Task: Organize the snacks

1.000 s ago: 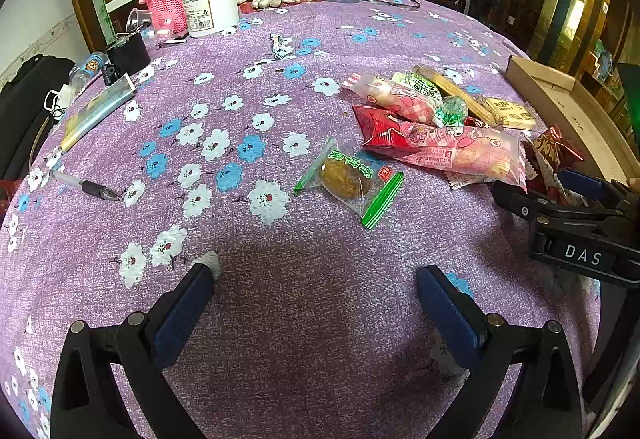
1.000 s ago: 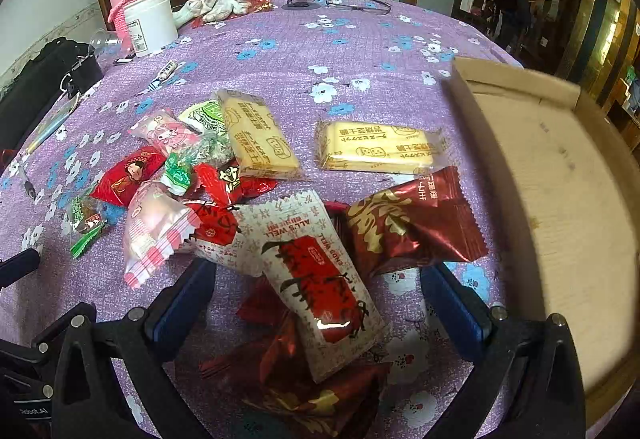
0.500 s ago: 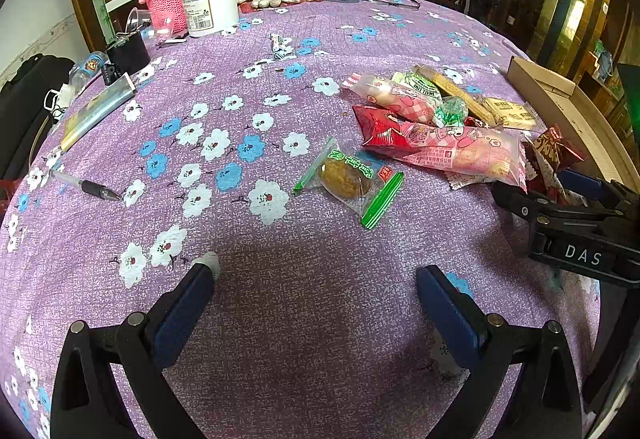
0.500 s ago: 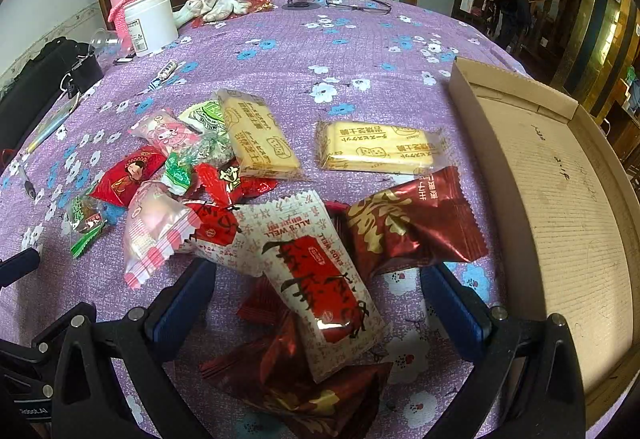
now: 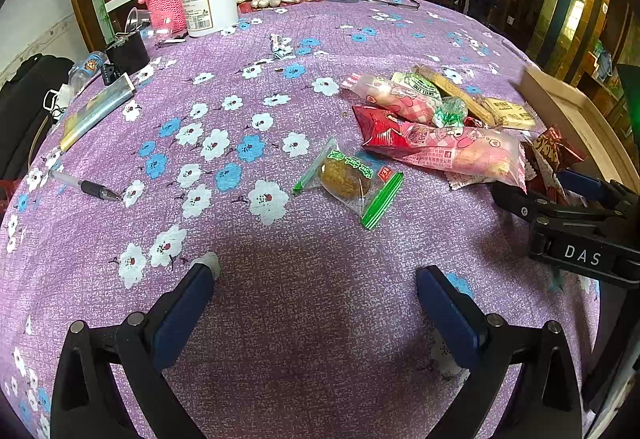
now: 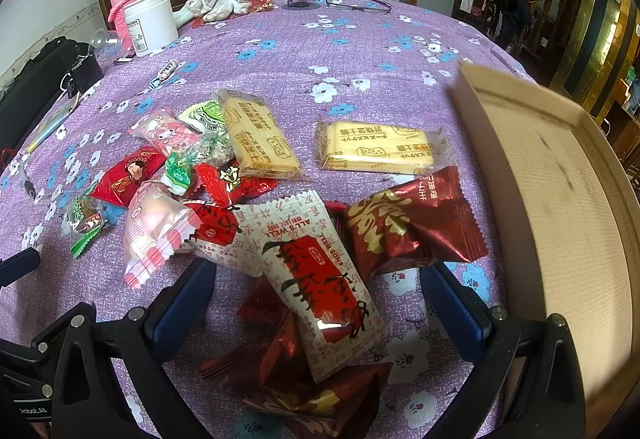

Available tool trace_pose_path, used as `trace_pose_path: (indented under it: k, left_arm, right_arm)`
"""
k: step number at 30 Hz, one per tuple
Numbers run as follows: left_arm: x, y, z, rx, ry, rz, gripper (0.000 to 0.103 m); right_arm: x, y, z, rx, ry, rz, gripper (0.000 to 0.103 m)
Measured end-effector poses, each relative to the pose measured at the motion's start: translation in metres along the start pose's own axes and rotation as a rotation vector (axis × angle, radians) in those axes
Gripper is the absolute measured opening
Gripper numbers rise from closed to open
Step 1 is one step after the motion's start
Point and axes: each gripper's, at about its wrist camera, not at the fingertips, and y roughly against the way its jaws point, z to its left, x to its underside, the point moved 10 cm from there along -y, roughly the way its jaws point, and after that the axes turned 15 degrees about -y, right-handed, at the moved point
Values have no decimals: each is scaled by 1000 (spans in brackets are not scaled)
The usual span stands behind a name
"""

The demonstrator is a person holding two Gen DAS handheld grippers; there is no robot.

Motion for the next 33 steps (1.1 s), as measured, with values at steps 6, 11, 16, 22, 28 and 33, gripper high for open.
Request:
trace_pose_path:
  k: [6, 11, 16, 22, 28, 33]
  left_arm:
    - [0, 0, 0, -2, 0, 1, 102]
    - [-1, -1, 0, -1, 0, 1, 102]
    - [3, 1, -3, 37, -42, 24, 102]
    - [12, 17, 7, 82, 14, 30, 102]
    - [2, 52, 17, 125, 46, -60, 102]
    - [-11, 56, 28, 209, 119, -31, 81]
  right_arm:
    - [0, 0, -1, 1, 1, 0, 102]
    - [0, 0, -1, 0, 1, 0, 102]
    - [5, 1, -1, 6, 11, 44, 103]
    - [20, 10, 6, -51, 27, 156, 103]
    - [20, 55, 9, -276, -66, 170, 103]
    - [-2, 112, 10, -354, -3, 64, 103]
